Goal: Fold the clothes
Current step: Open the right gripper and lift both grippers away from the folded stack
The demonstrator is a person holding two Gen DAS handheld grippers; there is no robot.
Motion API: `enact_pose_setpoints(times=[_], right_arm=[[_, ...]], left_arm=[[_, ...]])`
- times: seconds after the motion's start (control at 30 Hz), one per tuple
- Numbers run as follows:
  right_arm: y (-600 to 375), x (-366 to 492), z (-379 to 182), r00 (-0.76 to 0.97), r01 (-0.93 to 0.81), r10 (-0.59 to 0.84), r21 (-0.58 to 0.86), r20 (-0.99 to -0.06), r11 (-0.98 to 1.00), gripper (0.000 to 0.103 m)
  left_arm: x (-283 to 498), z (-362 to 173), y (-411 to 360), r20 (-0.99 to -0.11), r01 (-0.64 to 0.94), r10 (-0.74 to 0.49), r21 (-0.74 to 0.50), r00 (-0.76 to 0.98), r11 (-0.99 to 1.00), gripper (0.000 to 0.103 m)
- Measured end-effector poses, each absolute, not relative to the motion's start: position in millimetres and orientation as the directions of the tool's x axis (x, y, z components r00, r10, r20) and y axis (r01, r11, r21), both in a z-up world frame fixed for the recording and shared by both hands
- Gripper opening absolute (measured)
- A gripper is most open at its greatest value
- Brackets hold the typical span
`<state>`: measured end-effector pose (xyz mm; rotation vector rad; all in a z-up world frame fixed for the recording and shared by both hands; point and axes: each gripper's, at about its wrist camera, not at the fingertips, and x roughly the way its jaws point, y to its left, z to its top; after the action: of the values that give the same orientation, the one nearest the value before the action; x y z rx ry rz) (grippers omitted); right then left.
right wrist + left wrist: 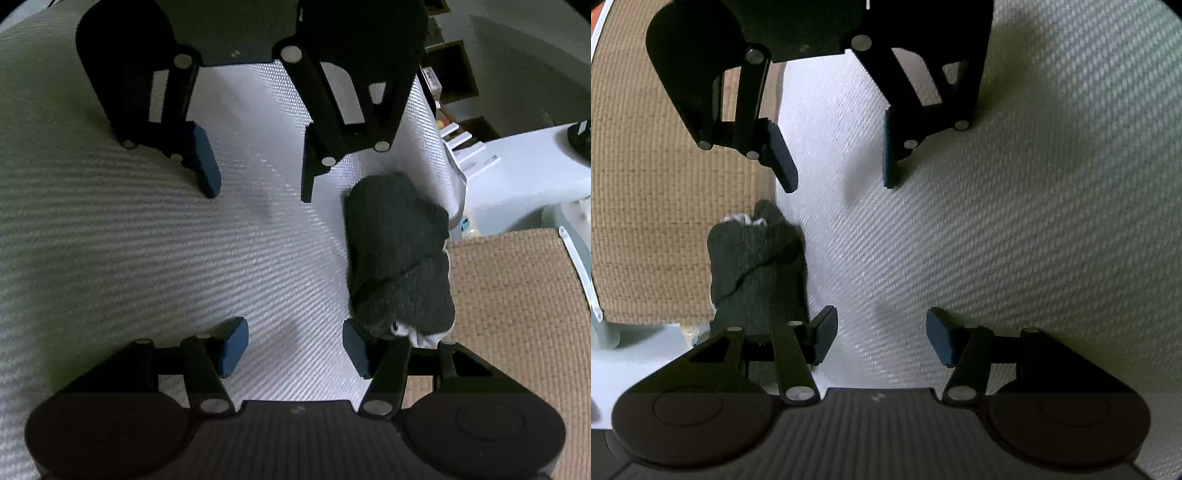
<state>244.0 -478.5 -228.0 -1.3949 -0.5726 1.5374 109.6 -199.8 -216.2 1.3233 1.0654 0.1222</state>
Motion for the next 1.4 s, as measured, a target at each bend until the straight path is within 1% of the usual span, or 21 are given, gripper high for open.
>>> enact_pose_setpoints(times=[0.33, 0.53, 0.8, 1.27, 1.4], right_arm=[[-513.2, 273.4, -227.1, 0.152, -0.361, 0.846, -0.825, -0.511, -0.434, 0.061], [-534.9, 293.0, -229.5, 0.186, -0.374, 0.835, -0.823, -0.518, -0.427, 0.061], [-555.6, 312.3, -231.8, 0.223, -0.401, 0.820, -0.816, -0.527, -0.416, 0.061], [-592.3, 349.1, -233.3, 0.285, -0.408, 0.784, -0.810, -0.551, -0.421, 0.061], [-604.2, 363.7, -236.0, 0.311, -0.429, 0.771, -0.805, -0.556, -0.409, 0.061]], left_arm=[[129.8, -216.6, -234.1, -0.564, 0.490, 0.600, 0.817, 0.567, 0.305, 0.057], [129.5, -219.9, -276.6, -0.574, 0.502, 0.576, 0.811, 0.582, 0.301, 0.057], [142.8, -217.7, -311.7, -0.590, 0.528, 0.546, 0.799, 0.594, 0.289, 0.058], [172.9, -216.2, -338.8, -0.603, 0.552, 0.513, 0.789, 0.610, 0.271, 0.058], [195.9, -218.4, -337.8, -0.603, 0.568, 0.501, 0.787, 0.621, 0.242, 0.058]])
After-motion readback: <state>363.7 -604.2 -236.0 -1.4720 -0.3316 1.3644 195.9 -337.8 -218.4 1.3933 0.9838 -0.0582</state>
